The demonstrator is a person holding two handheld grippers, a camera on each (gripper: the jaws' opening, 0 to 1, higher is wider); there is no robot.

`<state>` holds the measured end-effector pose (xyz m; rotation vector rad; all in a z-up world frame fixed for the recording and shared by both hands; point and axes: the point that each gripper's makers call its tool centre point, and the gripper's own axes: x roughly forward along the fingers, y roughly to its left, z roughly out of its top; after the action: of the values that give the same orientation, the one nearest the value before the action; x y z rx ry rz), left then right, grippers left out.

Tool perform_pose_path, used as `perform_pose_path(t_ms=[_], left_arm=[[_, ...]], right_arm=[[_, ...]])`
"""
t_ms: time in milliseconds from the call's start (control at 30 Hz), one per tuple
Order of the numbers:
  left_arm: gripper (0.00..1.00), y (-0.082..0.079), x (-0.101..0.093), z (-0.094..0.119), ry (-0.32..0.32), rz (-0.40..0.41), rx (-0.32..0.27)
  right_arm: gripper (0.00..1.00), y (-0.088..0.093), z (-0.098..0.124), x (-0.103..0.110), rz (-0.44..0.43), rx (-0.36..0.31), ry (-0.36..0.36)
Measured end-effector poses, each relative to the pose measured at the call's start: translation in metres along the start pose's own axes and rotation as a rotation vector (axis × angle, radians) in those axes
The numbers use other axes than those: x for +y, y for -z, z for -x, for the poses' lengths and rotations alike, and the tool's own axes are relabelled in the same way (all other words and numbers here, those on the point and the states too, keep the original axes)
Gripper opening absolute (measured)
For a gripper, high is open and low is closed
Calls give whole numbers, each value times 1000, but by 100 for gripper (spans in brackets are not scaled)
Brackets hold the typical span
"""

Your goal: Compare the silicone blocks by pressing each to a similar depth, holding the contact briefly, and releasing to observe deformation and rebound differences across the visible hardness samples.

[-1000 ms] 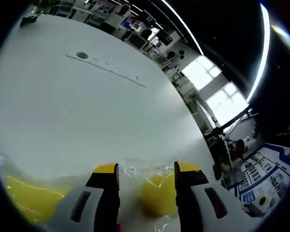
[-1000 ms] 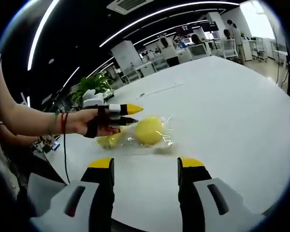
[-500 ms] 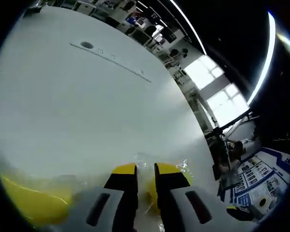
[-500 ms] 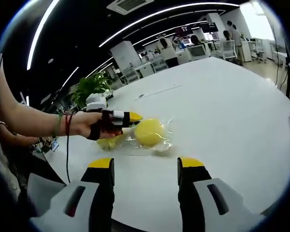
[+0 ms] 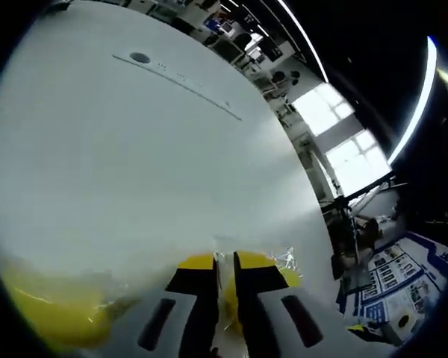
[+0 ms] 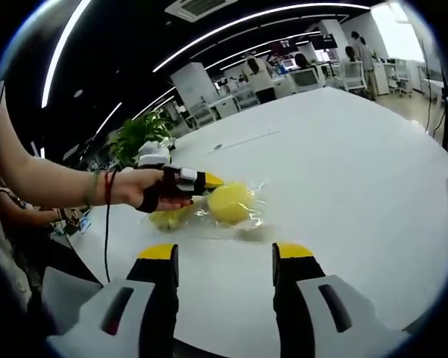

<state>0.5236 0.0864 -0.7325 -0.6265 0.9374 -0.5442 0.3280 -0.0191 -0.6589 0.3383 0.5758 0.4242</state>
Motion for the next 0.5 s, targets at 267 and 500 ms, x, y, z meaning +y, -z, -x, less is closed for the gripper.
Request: perform_pose_path(t_ms=[267, 500], left_arm=[[0, -1, -5, -3, 7, -30, -5], [0, 0, -8, 3, 8, -60, -9]], right_arm=[[45, -2, 1, -1, 3, -1, -1], [45, -4, 2, 1, 12, 0, -6]])
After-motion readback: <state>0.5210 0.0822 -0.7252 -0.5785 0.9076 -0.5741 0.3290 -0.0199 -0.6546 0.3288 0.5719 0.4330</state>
